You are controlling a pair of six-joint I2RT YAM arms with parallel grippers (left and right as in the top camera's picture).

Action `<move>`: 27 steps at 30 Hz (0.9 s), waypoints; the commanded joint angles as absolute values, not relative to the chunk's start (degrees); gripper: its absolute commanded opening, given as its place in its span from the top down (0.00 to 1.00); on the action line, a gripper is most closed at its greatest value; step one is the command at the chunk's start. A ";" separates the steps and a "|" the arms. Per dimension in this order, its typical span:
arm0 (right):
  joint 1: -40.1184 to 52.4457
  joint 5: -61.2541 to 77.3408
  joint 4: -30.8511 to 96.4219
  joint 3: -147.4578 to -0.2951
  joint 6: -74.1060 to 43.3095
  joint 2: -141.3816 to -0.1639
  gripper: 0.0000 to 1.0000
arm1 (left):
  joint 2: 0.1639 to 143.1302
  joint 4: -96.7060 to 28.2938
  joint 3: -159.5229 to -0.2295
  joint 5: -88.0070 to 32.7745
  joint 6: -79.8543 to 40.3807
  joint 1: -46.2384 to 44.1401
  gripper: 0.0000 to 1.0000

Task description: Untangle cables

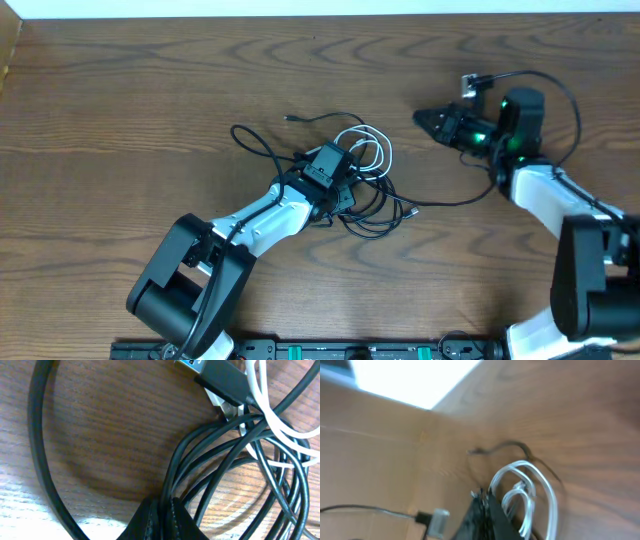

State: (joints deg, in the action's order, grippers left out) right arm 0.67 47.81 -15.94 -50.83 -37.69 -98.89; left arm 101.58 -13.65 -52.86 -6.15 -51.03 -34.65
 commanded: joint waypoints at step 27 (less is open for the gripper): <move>-2.26 38.68 23.79 -56.40 -15.38 -91.00 0.58 | 101.80 -9.72 -51.94 -34.46 -42.63 -34.46 0.92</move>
State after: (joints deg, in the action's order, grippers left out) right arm -4.51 33.10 24.16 -59.46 -16.99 -89.86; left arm 101.16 -10.24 -52.47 -24.53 -45.95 -34.44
